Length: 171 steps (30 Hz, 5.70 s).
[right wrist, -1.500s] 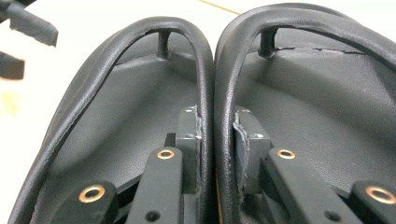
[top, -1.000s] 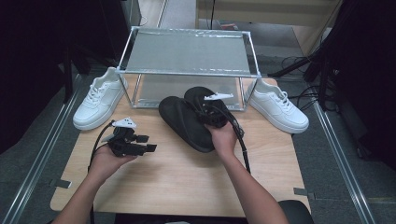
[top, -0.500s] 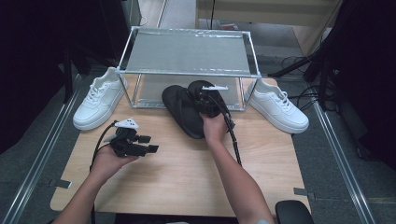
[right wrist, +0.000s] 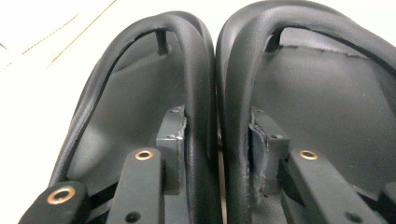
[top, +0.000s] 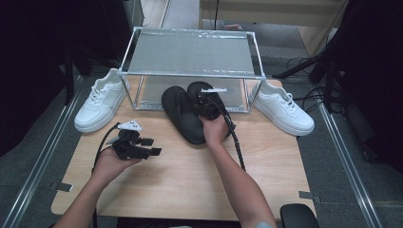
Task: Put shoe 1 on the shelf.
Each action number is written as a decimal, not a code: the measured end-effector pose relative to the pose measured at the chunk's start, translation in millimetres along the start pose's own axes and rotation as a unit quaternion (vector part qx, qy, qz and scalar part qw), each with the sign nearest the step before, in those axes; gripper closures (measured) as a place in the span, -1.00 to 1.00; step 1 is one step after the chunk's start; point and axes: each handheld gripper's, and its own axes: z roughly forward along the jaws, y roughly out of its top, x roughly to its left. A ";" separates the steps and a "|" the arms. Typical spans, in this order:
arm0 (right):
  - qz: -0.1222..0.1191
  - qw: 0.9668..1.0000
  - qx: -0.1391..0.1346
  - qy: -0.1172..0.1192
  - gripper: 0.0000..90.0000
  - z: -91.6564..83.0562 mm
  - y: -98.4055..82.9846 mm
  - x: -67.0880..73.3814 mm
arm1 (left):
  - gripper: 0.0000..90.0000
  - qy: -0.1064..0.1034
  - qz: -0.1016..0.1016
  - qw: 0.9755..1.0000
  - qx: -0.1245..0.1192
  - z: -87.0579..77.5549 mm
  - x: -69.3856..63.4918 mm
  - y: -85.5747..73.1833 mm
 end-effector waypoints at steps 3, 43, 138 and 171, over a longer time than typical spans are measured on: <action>-0.010 1.000 -0.010 0.004 0.21 -4.9 0.1 1.0 | -0.10 0.000 0.000 1.000 0.003 -0.1 -0.2 0.0; -0.073 0.991 0.026 0.105 0.75 -91.3 -55.6 9.8 | 0.98 -0.008 0.026 0.999 -0.016 -16.6 27.8 101.2; -0.056 0.991 0.064 0.105 0.99 -17.1 -55.1 54.8 | 1.00 0.044 0.100 0.993 -0.035 -14.4 86.6 225.4; -0.070 0.994 0.050 0.069 1.00 18.7 -28.0 64.2 | 1.00 0.035 0.078 0.995 -0.041 -14.3 88.9 224.2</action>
